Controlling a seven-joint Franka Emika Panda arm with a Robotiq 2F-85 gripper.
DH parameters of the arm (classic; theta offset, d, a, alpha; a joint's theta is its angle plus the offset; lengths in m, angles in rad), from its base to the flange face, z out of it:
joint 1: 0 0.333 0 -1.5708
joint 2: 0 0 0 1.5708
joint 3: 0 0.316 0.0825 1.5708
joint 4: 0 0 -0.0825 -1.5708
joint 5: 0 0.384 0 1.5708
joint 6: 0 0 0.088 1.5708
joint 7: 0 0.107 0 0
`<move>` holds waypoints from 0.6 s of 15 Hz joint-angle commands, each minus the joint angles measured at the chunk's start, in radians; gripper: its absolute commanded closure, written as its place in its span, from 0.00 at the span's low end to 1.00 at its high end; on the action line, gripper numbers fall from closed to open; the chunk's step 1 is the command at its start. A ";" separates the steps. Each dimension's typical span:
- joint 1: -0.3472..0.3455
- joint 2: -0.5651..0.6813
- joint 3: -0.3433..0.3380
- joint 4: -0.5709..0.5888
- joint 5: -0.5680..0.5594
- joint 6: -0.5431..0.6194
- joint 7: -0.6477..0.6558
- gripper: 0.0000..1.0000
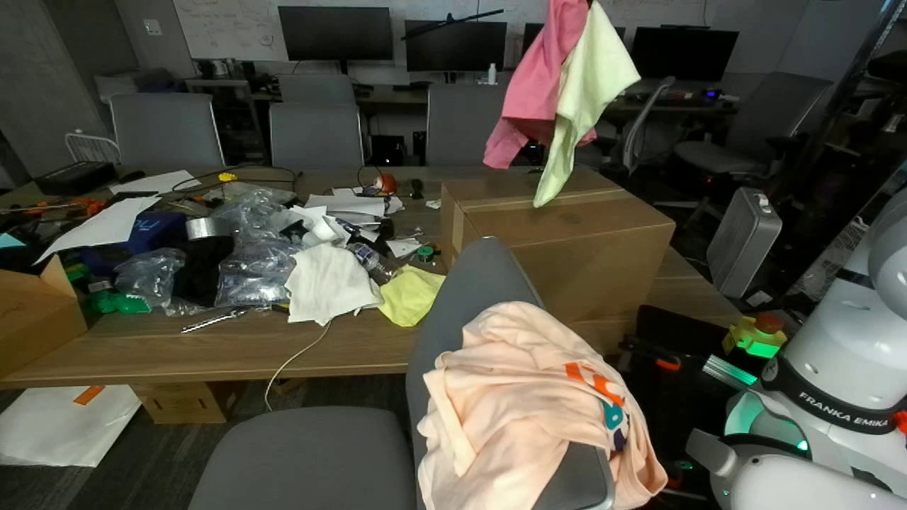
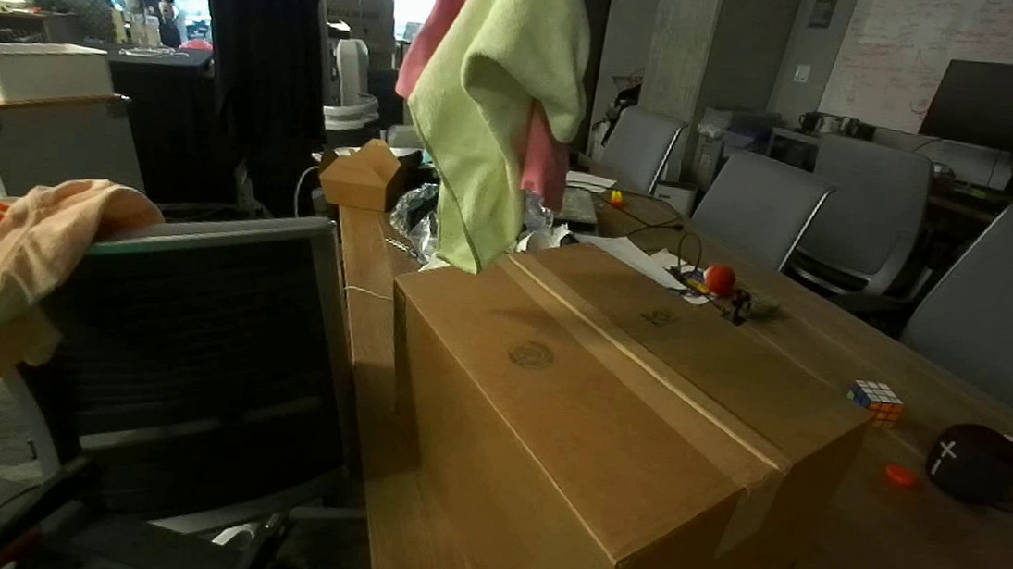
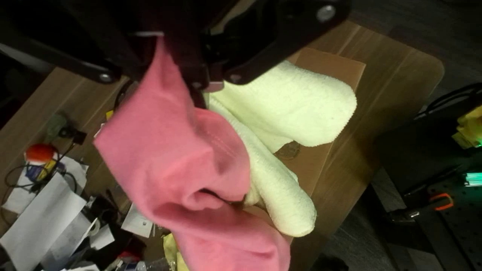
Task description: Pick up the clothes from the headrest of the chair and put them on the box
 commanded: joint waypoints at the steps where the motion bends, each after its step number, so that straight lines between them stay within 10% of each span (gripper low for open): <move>1: -0.017 -0.029 -0.031 -0.025 -0.024 -0.017 0.089 0.98; 9: -0.052 -0.054 -0.073 -0.075 -0.038 -0.016 0.187 0.98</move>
